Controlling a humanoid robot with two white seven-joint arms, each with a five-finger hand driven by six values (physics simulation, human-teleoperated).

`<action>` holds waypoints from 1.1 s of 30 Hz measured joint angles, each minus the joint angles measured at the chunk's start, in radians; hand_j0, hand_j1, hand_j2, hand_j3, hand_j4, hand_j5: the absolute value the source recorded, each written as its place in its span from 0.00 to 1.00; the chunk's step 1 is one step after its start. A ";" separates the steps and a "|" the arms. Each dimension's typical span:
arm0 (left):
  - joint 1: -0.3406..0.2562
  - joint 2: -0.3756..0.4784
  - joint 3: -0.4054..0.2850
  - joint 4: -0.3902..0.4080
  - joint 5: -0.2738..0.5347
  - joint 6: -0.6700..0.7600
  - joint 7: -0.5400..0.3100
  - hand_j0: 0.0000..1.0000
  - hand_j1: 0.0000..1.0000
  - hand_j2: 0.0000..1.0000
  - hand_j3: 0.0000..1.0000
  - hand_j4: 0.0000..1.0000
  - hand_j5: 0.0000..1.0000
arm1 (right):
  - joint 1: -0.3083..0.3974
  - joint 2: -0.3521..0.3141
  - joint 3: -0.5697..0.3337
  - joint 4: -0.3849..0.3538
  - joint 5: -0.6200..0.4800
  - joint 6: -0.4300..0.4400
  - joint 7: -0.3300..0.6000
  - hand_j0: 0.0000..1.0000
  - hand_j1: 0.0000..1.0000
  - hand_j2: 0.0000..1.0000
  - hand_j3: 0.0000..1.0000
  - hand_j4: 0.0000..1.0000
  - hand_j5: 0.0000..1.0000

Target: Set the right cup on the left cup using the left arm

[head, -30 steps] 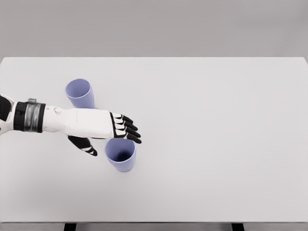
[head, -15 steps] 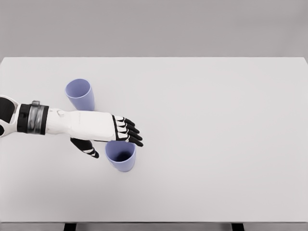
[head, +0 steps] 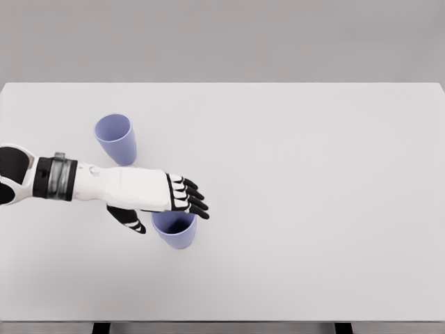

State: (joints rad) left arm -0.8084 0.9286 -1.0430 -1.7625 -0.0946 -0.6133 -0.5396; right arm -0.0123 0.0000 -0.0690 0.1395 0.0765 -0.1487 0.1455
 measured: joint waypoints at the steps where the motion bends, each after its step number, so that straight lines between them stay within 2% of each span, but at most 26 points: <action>1: 0.002 0.000 0.001 0.000 -0.002 0.000 0.000 1.00 1.00 1.00 1.00 1.00 1.00 | 0.000 0.000 0.000 0.000 0.000 0.000 0.000 1.00 1.00 1.00 1.00 1.00 1.00; 18: 0.008 -0.023 0.013 0.002 -0.022 0.000 0.001 1.00 1.00 1.00 1.00 1.00 1.00 | 0.000 0.000 0.000 0.000 0.000 0.000 0.000 1.00 1.00 1.00 1.00 1.00 1.00; 25: 0.028 -0.024 0.014 0.002 -0.036 0.000 0.002 0.99 0.99 0.99 0.99 0.99 0.99 | 0.000 0.000 0.000 0.000 0.000 0.000 0.000 1.00 1.00 1.00 1.00 1.00 1.00; 26: 0.037 -0.024 0.014 0.003 -0.038 0.000 0.001 0.95 0.95 0.95 0.95 0.95 0.95 | 0.000 0.000 0.000 0.000 0.000 0.000 0.000 1.00 1.00 1.00 1.00 1.00 1.00; 29: 0.051 -0.026 0.015 0.003 -0.040 0.001 0.002 0.72 0.72 0.72 0.72 0.72 0.72 | 0.000 0.000 0.000 0.000 0.000 0.000 0.000 1.00 1.00 1.00 1.00 1.00 1.00; 30: 0.051 -0.027 0.015 0.003 -0.039 0.002 0.003 0.59 0.59 0.59 0.59 0.59 0.59 | 0.000 0.000 0.000 0.000 0.000 0.000 0.000 1.00 1.00 1.00 1.00 1.00 1.00; 31: 0.051 -0.027 0.016 0.003 -0.038 0.002 0.004 0.52 0.52 0.52 0.52 0.52 0.52 | 0.000 0.000 0.000 0.000 0.000 0.000 0.000 1.00 1.00 1.00 1.00 1.00 1.00; 33: 0.052 -0.027 0.016 0.003 -0.033 0.003 0.003 0.45 0.45 0.45 0.45 0.45 0.45 | 0.000 0.000 0.000 0.000 0.000 0.000 0.000 1.00 1.00 1.00 1.00 1.00 1.00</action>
State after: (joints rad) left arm -0.7563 0.9019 -1.0267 -1.7595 -0.1280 -0.6100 -0.5367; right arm -0.0123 0.0000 -0.0693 0.1395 0.0765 -0.1487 0.1455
